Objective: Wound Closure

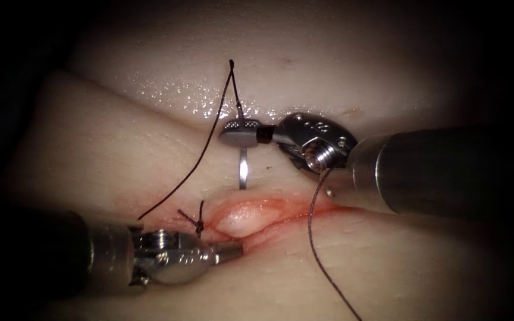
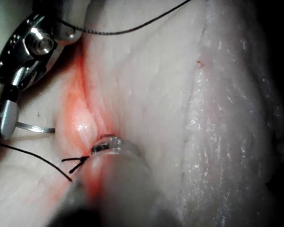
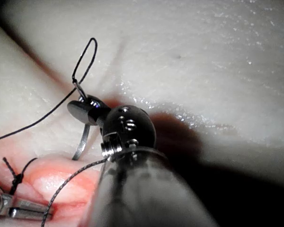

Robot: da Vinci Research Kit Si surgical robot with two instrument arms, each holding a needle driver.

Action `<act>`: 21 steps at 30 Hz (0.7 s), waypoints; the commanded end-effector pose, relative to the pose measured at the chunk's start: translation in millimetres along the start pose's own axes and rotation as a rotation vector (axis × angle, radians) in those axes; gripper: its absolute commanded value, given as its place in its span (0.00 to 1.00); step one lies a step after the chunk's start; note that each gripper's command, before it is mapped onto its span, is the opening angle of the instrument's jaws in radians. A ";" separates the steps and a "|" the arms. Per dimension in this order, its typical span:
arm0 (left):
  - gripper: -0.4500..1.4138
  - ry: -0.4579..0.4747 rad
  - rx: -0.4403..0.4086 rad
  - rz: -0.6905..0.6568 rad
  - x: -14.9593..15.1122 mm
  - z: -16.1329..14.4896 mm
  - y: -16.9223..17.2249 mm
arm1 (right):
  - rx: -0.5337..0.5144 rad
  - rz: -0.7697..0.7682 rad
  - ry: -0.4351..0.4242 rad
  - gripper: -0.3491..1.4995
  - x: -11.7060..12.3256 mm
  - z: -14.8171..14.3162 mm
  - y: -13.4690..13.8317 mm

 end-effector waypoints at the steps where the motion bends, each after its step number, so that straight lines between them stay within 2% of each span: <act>1: 0.11 0.000 -0.002 0.000 0.0 0.8 0.5 | -0.018 0.006 0.017 0.00 0.7 0.8 0.5; 6: 0.11 0.000 -0.002 0.000 0.0 0.8 0.5 | -0.026 0.012 0.020 0.00 1.2 1.0 0.8; 12: 0.11 0.000 -0.002 0.000 0.0 0.8 0.5 | 0.000 0.029 0.009 0.00 0.6 1.3 0.5; 16: 0.11 -0.001 0.001 -0.001 0.1 0.9 0.5 | 0.030 0.098 -0.019 0.00 -0.5 1.5 -0.1; 21: 0.11 -0.002 0.002 -0.002 0.2 1.0 0.5 | 0.047 0.274 -0.051 0.00 -1.1 1.7 -0.4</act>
